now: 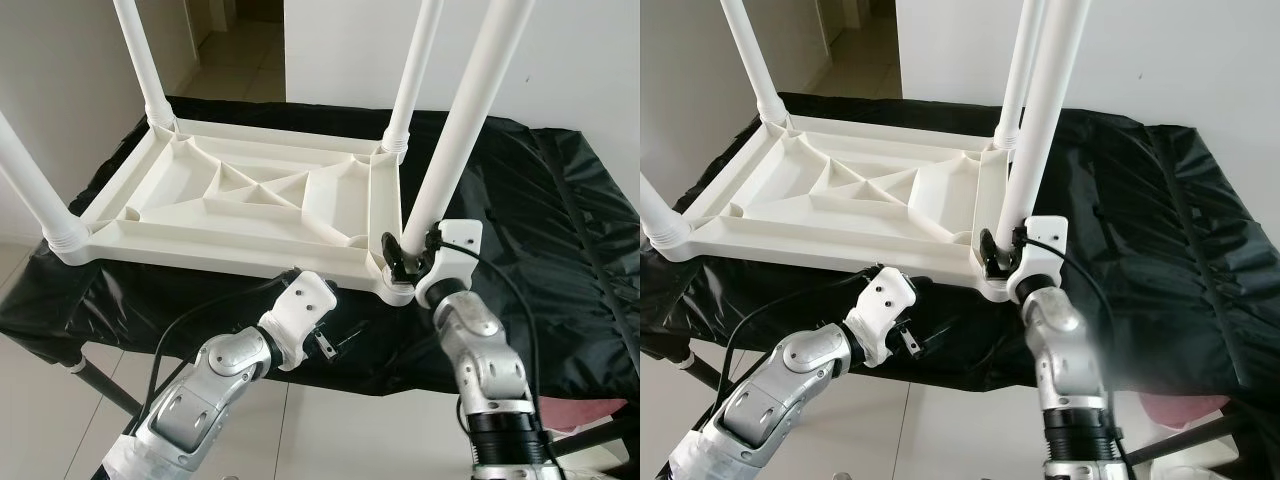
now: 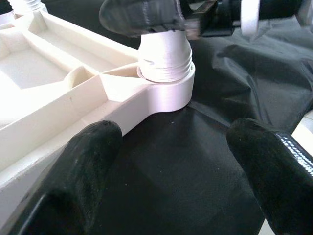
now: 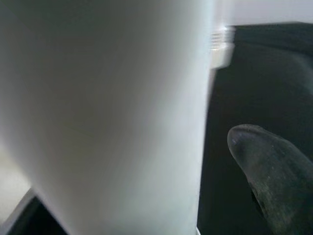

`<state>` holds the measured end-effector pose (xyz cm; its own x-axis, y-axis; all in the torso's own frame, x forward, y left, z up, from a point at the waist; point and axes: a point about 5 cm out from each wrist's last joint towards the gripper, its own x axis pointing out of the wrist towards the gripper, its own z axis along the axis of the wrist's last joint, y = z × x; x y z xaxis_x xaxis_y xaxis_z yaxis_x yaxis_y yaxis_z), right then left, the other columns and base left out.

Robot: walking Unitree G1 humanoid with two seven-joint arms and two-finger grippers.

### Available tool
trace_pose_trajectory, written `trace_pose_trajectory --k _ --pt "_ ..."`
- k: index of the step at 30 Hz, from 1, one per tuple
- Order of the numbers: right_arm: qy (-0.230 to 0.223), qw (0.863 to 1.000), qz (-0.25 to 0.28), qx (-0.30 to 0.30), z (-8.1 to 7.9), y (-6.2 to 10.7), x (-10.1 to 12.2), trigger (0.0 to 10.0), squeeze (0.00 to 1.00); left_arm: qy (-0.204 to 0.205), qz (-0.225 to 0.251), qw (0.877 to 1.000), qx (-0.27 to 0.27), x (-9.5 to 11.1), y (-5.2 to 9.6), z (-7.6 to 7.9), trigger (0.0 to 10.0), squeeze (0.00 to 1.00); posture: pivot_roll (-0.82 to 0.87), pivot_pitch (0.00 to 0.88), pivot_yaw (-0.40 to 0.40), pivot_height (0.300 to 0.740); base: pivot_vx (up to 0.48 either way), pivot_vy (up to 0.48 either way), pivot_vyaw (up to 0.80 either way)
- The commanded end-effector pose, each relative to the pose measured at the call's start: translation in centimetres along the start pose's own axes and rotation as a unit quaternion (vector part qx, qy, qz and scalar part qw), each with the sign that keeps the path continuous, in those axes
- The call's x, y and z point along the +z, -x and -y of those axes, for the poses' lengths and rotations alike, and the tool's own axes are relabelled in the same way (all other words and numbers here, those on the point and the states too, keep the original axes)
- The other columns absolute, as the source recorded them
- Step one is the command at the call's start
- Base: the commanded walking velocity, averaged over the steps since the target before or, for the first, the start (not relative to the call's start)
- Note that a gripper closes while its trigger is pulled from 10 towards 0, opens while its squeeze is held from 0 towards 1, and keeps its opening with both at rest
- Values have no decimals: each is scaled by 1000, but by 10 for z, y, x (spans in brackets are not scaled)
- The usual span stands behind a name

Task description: Building children table

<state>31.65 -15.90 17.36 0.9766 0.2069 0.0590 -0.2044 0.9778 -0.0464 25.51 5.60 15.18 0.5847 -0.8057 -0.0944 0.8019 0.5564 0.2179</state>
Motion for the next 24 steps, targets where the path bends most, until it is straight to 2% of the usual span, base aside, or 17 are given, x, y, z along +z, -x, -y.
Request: trace_pose_trajectory --k 1,2,4,6,8,9,13,15,16,17,18,19,20,21,24 --pt "8 999 -4 38 3 -3 2 10000 0 -1 -7 1000 -17 -2 0 2 10000 0 -22 91 -7 740 0 0 0" --pt "8 999 -4 38 3 -3 2 10000 0 -1 -7 1000 -17 -2 0 2 10000 0 -22 91 -7 740 0 0 0" --pt "32 995 -10 90 6 -5 2 10000 0 0 -5 1000 -15 -1 -1 0 10000 0 -23 85 -6 740 0 0 0" --pt "37 994 -14 103 6 -6 1 10000 0 -1 -4 1000 -15 -1 -2 0 10000 0 -23 85 -6 740 0 0 0" --pt "66 988 -20 139 7 -6 -2 10000 0 -5 -3 1000 -15 -1 -2 0 10000 0 -22 80 -6 740 0 0 0" --pt "66 988 -20 139 7 -6 -2 10000 0 -5 -3 1000 -15 -1 -2 0 10000 0 -22 80 -6 740 0 0 0" --pt "74 977 -28 200 6 -9 -7 10000 0 -10 -1 1000 -9 0 -4 -3 10000 0 -20 74 -9 740 0 0 0" --pt "74 975 -30 206 5 -10 -8 10000 0 -10 -1 1000 -9 1 -4 -3 10000 0 -20 74 -9 740 0 0 0" --pt "73 972 -35 220 4 -11 -10 8824 0 -10 -1 1000 -8 1 -3 -3 10000 0 -15 73 -10 740 0 0 0" --pt "77 970 -38 228 4 -11 -11 5529 0 -10 -1 1000 -8 1 -3 -3 10000 0 -12 72 -11 740 0 0 0" --pt "77 970 -38 228 4 -11 -11 5529 0 -10 -1 1000 -8 1 -3 -3 10000 0 -12 72 -11 740 0 0 0" --pt "72 967 -42 239 4 -12 -13 4275 0 -10 -1 1000 -8 1 -3 -3 10000 0 -12 72 -11 740 0 0 0" --pt "75 966 -44 244 4 -12 -15 667 0 -9 -1 1000 -7 1 -3 -3 10000 0 -8 71 -12 740 0 0 0" --pt "73 965 -46 246 5 -13 -17 0 0 -9 0 1000 -7 1 -3 -3 10000 0 -8 71 -13 740 0 0 0" --pt "72 966 -48 245 6 -13 -18 0 0 -9 0 1000 -7 1 -3 -3 10000 0 -8 71 -13 740 0 0 0"
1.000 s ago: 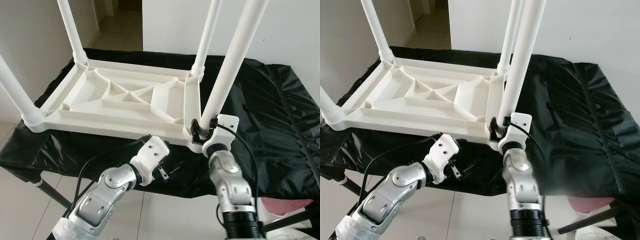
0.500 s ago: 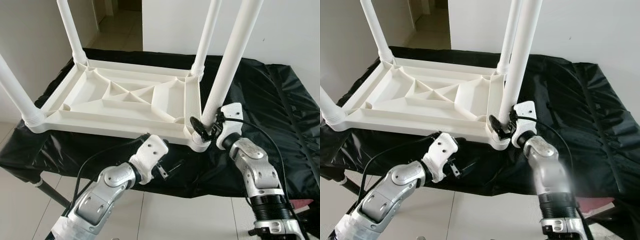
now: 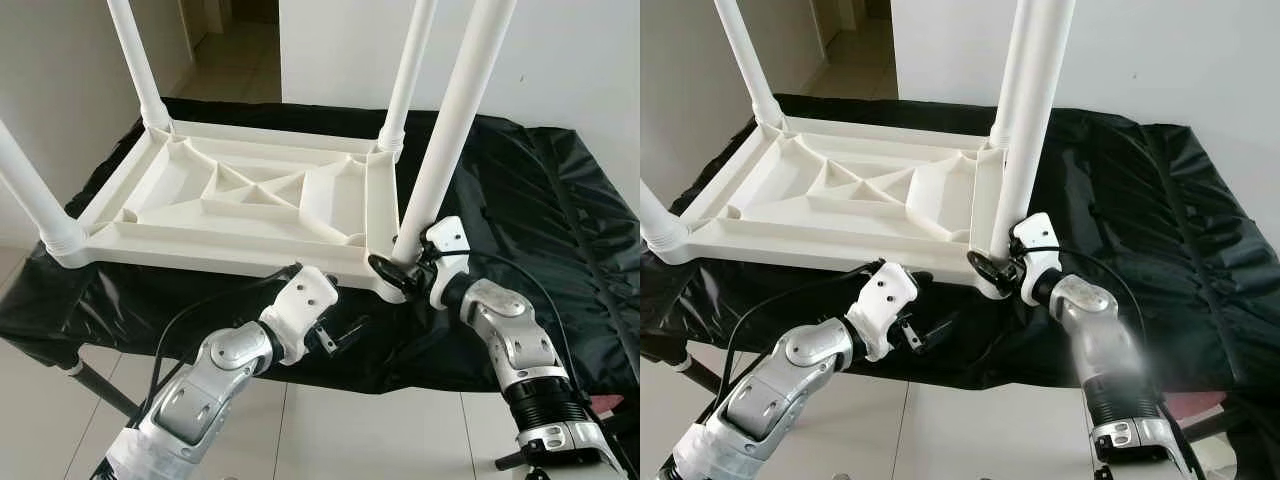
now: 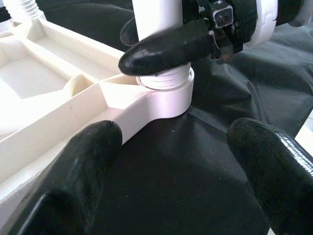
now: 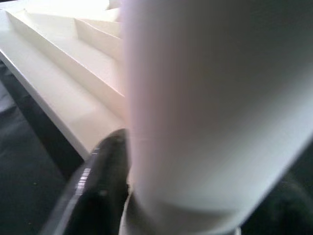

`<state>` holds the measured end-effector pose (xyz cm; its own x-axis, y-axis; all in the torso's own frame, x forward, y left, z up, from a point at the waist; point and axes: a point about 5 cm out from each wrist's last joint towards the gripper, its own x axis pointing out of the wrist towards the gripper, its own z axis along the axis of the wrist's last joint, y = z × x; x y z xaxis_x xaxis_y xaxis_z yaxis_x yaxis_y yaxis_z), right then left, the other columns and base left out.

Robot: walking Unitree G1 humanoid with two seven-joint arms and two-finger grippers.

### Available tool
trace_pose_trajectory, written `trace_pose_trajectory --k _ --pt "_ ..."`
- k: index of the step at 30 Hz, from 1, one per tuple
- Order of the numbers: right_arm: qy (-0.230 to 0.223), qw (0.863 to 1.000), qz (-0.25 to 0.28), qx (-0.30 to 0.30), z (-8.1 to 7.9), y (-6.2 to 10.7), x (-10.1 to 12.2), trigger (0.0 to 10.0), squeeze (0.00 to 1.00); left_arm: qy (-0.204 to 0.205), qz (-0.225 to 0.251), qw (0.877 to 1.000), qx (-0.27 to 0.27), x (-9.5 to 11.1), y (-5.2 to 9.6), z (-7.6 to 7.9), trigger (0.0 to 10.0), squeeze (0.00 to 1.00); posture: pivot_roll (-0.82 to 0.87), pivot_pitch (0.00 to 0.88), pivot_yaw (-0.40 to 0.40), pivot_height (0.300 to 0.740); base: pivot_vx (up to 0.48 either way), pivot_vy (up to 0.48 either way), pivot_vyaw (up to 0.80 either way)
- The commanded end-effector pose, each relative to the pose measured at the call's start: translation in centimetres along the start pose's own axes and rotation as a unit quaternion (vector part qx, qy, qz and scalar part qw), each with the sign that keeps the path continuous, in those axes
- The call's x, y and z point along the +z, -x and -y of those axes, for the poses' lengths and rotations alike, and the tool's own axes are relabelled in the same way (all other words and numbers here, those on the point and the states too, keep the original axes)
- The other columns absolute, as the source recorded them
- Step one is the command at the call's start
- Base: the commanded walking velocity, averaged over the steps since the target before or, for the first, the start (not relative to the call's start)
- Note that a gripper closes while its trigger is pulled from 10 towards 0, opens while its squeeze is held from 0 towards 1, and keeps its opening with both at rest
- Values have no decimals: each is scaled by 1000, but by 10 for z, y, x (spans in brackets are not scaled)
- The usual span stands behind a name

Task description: Building children table

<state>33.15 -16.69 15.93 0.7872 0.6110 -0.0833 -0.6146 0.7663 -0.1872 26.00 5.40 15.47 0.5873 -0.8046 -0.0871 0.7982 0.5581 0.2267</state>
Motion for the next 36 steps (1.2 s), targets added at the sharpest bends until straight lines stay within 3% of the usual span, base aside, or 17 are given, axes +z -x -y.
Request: trace_pose_trajectory --k 1,5,6,7,12,22,25,27,32,36 --pt "0 1000 -4 16 -3 -3 -2 0 0 -4 -3 1000 -9 -2 1 0 10000 0 -8 71 -13 740 0 0 0" --pt "-5 1000 -7 12 0 0 -7 0 0 -3 -3 1000 -13 -2 1 3 10000 0 -14 71 -9 740 0 0 0" --pt "-10 1000 -7 11 0 1 -8 392 0 -3 -3 1000 -15 -2 1 4 10000 0 -15 72 -9 740 0 0 0" --pt "-14 1000 -5 15 -1 3 -8 10000 0 -3 -3 1000 -16 -2 1 4 10000 0 -15 72 -9 740 0 0 0" --pt "-25 1000 0 11 -2 6 -8 10000 0 -3 -4 1000 -18 -3 0 4 10000 0 -16 72 -7 740 0 0 0" --pt "-69 994 6 -89 -13 -1 -6 10000 0 -2 -8 1000 -30 -5 1 9 10000 0 -27 69 5 740 0 0 0" --pt "-90 985 13 -144 -19 -4 -3 10000 0 -2 -9 999 -31 -6 1 9 10000 0 -29 70 5 740 0 0 0" --pt "-90 985 13 -144 -19 -4 -3 10000 0 -2 -9 999 -31 -6 1 9 10000 0 -29 70 5 740 0 0 0" --pt "-123 958 9 -258 -29 -3 -2 10000 0 -2 -9 999 -32 -5 1 9 10000 0 -28 68 3 740 0 0 0" --pt "-131 944 8 -303 -39 -4 -3 10000 0 -2 -9 999 -31 -6 1 9 10000 0 -26 66 0 740 0 0 0"
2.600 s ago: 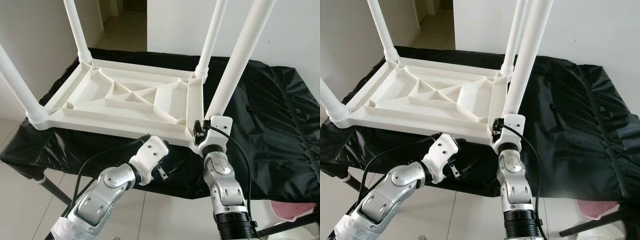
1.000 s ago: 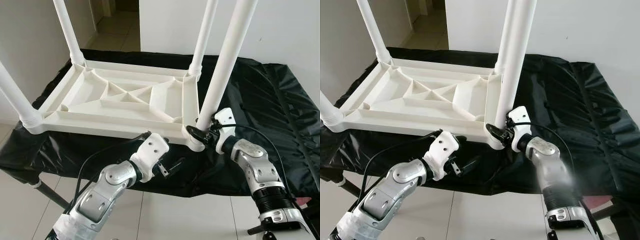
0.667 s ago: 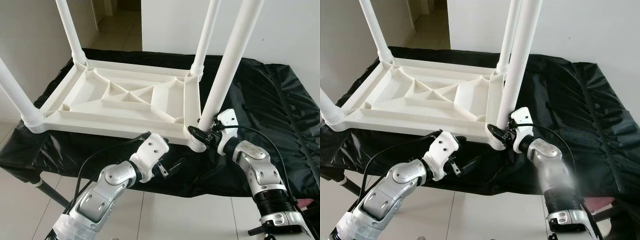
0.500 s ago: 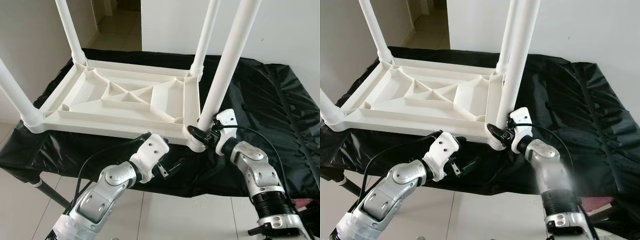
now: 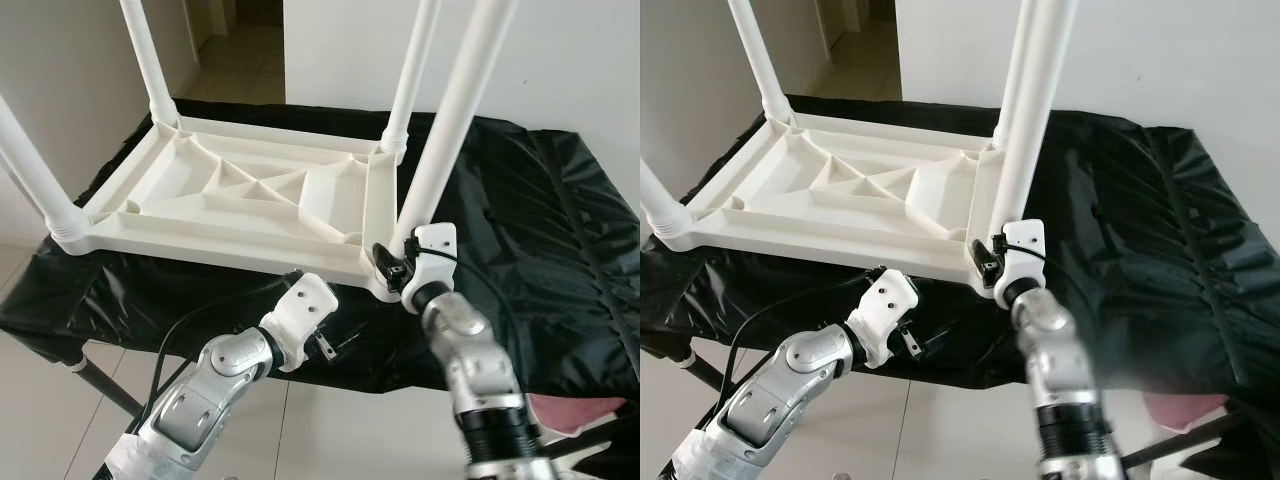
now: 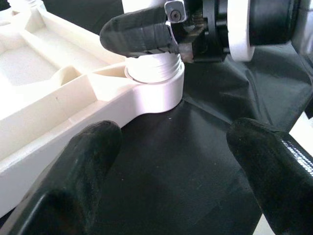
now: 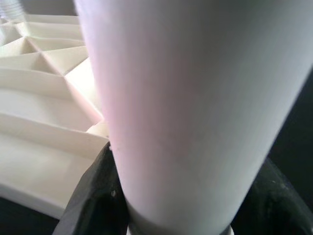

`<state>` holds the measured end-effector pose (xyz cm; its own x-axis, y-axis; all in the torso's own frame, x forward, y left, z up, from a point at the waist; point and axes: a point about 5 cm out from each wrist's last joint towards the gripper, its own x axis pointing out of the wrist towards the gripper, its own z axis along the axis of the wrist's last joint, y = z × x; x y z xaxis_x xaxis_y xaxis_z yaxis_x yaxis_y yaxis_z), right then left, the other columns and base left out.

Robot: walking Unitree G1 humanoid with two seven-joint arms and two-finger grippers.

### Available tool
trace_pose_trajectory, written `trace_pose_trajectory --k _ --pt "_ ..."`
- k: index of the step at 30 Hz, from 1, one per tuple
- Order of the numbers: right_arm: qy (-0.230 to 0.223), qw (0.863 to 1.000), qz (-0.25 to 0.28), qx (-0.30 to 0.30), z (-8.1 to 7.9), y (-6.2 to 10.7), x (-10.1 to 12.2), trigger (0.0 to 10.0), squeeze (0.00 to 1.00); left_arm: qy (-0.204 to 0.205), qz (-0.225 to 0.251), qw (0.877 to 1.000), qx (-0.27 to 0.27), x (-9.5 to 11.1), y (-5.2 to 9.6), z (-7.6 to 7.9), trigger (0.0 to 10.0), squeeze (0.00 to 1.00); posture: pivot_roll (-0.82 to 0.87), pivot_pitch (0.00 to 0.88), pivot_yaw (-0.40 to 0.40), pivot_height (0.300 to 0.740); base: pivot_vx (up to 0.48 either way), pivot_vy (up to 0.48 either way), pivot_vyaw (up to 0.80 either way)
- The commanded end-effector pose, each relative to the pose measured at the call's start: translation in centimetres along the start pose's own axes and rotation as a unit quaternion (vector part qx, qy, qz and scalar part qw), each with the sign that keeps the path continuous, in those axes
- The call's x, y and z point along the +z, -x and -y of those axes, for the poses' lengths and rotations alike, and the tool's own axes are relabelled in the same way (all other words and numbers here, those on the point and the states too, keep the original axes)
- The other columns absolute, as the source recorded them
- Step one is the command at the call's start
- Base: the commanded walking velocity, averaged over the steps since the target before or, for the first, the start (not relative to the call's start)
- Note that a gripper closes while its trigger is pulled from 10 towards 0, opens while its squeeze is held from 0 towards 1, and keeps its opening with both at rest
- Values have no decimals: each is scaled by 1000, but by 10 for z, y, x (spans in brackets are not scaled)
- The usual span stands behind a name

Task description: Building children table

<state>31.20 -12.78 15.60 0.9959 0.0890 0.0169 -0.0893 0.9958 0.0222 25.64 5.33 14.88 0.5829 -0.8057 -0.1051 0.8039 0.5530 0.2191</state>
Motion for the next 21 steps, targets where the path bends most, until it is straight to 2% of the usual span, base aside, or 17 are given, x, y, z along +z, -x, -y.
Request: trace_pose_trajectory --k 1,6,9,15,16,17,20,21 --pt "-29 997 -14 -74 -1 9 -9 10000 0 -5 -1 1000 -25 -1 0 4 10000 0 -26 66 0 740 0 0 0" --pt "-50 992 -12 -112 -6 14 -10 10000 0 -5 0 1000 -24 0 0 4 10000 0 -20 70 -6 740 0 0 0" --pt "-52 996 -2 -73 -16 15 -7 10000 0 -3 -1 1000 -24 -1 1 5 10000 0 -21 77 1 740 0 0 0" --pt "-63 996 1 -64 -16 15 -5 10000 4 -4 -3 1000 -25 -1 1 4 10000 0 -22 79 1 740 0 0 0" --pt "-64 996 1 -70 -14 15 -4 10000 635 -4 -3 1000 -23 -1 1 3 10000 0 -23 81 3 740 0 0 0" --pt "-65 995 3 -69 -13 14 -2 10000 1000 -5 -3 1000 -21 -1 1 2 10000 0 -24 84 3 740 0 0 0" --pt "-64 996 5 -68 -11 14 -1 10000 1000 -5 -2 1000 -20 -1 1 1 10000 0 -26 82 1 740 0 0 0" --pt "-61 997 9 -48 -9 13 0 10000 1000 -4 -2 1000 -19 -1 1 2 10000 0 -26 85 0 740 0 0 0"
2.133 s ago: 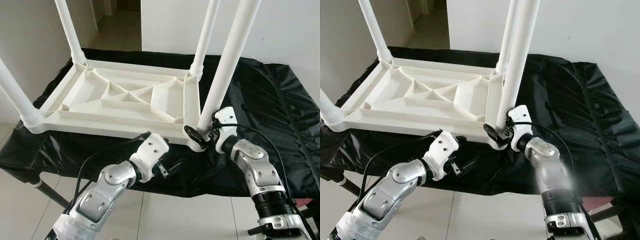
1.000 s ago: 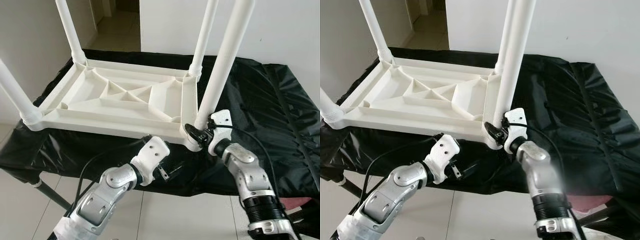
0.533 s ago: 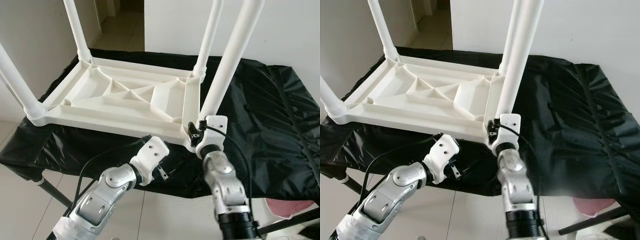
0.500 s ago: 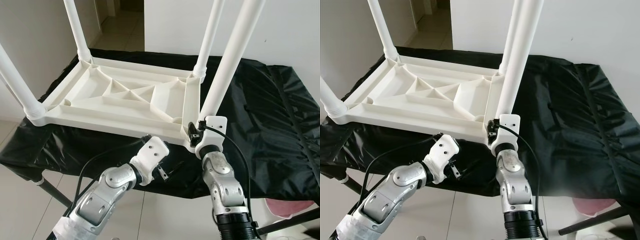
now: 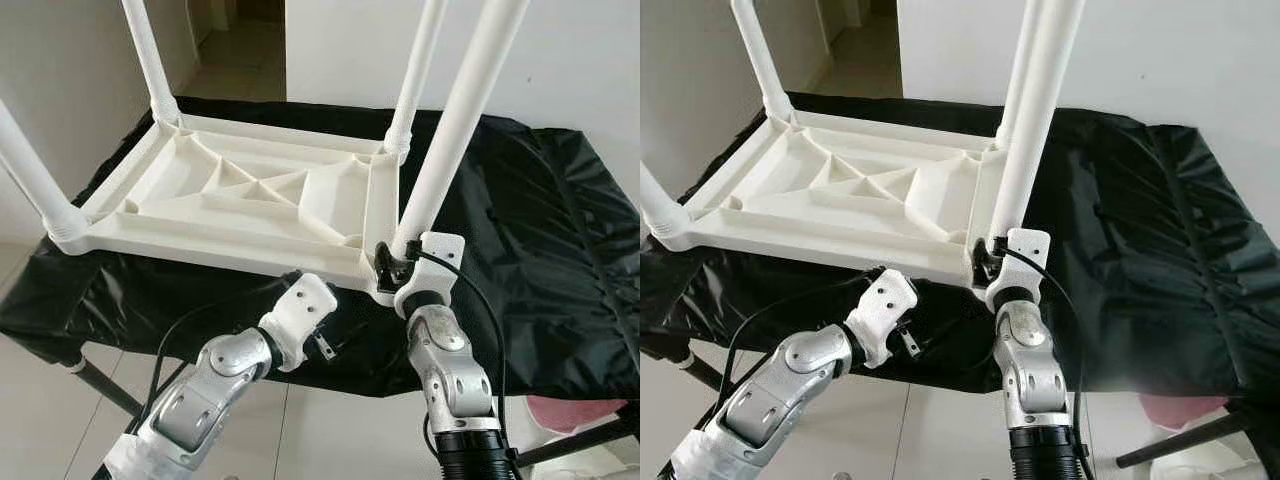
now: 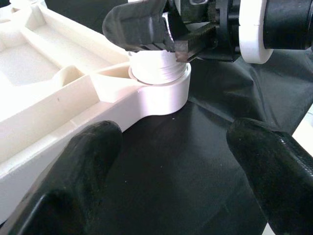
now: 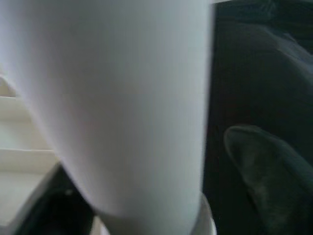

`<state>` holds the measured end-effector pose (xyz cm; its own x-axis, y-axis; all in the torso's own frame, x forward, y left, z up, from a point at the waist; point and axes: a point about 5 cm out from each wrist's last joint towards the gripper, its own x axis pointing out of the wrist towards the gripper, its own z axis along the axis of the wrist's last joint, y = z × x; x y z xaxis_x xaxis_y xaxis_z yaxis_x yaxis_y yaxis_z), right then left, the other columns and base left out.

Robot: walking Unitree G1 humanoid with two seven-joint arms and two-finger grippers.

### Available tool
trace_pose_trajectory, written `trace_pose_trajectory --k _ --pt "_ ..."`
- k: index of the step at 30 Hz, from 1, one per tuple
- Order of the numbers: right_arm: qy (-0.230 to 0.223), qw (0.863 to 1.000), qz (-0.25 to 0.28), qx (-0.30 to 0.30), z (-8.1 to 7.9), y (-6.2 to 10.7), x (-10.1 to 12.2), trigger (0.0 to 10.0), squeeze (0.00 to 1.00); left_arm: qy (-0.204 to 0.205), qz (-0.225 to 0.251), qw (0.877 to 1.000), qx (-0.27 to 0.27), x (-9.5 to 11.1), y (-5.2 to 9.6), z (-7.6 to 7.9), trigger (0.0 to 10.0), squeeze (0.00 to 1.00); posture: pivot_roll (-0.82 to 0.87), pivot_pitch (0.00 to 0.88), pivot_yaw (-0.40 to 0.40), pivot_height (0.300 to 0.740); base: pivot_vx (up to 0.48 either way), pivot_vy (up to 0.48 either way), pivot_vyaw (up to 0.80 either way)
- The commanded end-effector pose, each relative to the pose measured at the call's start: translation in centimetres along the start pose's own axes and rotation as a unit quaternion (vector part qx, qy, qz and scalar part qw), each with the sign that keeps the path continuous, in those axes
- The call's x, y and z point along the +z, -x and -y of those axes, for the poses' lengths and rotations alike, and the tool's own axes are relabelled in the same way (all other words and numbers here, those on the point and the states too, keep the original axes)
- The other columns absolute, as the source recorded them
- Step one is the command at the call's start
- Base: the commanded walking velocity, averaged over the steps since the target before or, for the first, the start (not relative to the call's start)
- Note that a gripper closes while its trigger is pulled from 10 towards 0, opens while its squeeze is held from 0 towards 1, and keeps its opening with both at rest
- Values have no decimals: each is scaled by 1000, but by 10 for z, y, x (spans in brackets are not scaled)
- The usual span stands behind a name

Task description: Building children table

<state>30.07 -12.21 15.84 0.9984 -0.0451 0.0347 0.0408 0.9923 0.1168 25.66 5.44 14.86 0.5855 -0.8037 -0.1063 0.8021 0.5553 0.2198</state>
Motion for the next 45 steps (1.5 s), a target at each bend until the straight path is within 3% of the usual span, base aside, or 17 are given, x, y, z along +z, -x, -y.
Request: trace_pose_trajectory --k 1,6,7,8,9,10,12,16,18,22,28,29,30,31,45 --pt "-15 1000 -7 18 -2 3 -2 10000 1000 -4 -1 1000 -21 0 0 2 10000 0 -26 85 0 740 0 0 0" --pt "9 994 -9 104 4 -2 0 10000 1000 -3 1 1000 -17 1 -1 2 10000 0 -24 86 -4 740 0 0 0" --pt "18 993 -13 119 6 -4 0 10000 910 -3 1 1000 -17 1 -1 2 10000 0 -24 85 -5 740 0 0 0" --pt "28 991 -15 132 9 -6 0 10000 286 -3 1 1000 -16 1 -1 2 10000 0 -24 85 -7 740 0 0 0" --pt "28 991 -15 132 9 -6 0 10000 286 -3 1 1000 -16 1 -1 2 10000 0 -24 85 -7 740 0 0 0" --pt "35 988 -18 151 11 -7 -1 10000 0 -3 1 1000 -15 1 -1 2 10000 0 -24 85 -7 740 0 0 0" --pt "55 977 -31 202 22 -13 -3 10000 0 -3 1 1000 -12 0 0 1 10000 0 -19 83 -11 740 0 0 0" --pt "88 967 -37 235 32 -18 -4 10000 0 -3 1 1000 -8 1 0 0 10000 0 -19 79 -12 740 0 0 0" --pt "94 964 -39 247 33 -20 -5 10000 0 -3 2 1000 -9 0 -1 0 10000 0 -18 79 -12 740 0 0 0" --pt "132 941 -41 308 32 -22 -8 10000 0 -4 3 1000 -8 1 -1 0 10000 0 -14 74 -8 740 0 0 0" --pt "143 928 -48 340 31 -30 -9 10000 0 -8 2 1000 -8 2 -1 -2 10000 0 -11 71 -5 740 0 0 0" --pt "150 925 -47 346 31 -32 -9 8392 0 -8 3 1000 -8 2 -1 -3 10000 0 -10 69 -3 740 0 0 0" --pt "160 922 -47 350 31 -34 -9 4784 0 -9 3 1000 -8 2 -2 -3 10000 0 -10 69 -3 740 0 0 0" --pt "169 920 -48 351 31 -36 -11 0 0 -10 3 1000 -8 2 -2 -3 10000 0 -10 69 -2 740 0 0 0" --pt "181 910 -44 371 35 -40 -15 0 0 -9 3 1000 -7 3 -1 -3 10000 0 -6 67 -1 740 0 0 0"
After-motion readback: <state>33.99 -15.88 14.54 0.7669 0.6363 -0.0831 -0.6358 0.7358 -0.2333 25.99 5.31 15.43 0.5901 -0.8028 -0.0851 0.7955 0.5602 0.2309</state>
